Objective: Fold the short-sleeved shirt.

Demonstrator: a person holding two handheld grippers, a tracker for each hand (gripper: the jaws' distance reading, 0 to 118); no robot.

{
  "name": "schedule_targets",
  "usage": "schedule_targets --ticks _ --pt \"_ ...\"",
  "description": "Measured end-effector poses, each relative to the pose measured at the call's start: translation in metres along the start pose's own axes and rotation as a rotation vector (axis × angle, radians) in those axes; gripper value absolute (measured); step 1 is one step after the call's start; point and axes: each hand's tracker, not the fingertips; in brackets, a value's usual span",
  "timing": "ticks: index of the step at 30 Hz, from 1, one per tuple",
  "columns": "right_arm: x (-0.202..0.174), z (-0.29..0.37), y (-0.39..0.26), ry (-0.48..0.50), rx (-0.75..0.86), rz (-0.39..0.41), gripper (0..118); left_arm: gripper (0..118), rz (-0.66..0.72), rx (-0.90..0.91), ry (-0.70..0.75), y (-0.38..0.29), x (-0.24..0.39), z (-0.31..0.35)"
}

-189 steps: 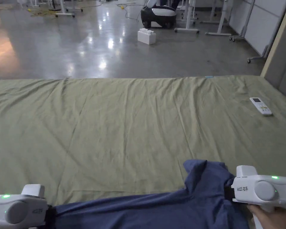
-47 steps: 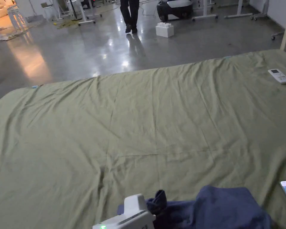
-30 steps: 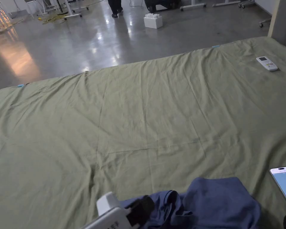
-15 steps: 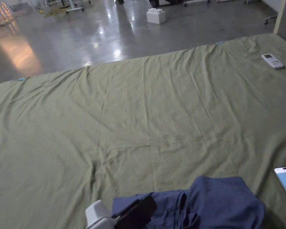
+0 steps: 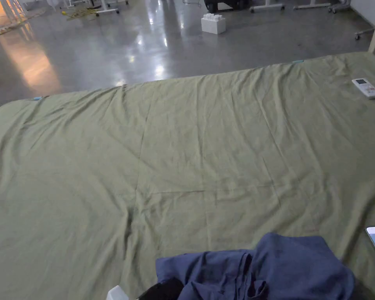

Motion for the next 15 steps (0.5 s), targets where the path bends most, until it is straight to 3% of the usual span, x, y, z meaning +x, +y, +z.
schedule_targets --ticks 3,6,11,15 --pt "-0.002 0.002 0.003 -0.014 0.006 -0.003 0 16 0.13 0.048 -0.055 0.006 0.002 0.013" --pt "-0.003 0.001 0.006 -0.004 0.01 -0.013 0 15 0.084 0.076 -0.084 0.021 0.015 0.041" --pt "-0.007 -0.008 0.007 0.02 0.01 -0.009 0 15 -0.153 0.196 0.013 0.059 0.046 0.1" --pt "-0.007 -0.016 0.003 0.041 0.004 -0.016 0 16 -0.437 0.149 0.083 0.041 0.12 0.093"
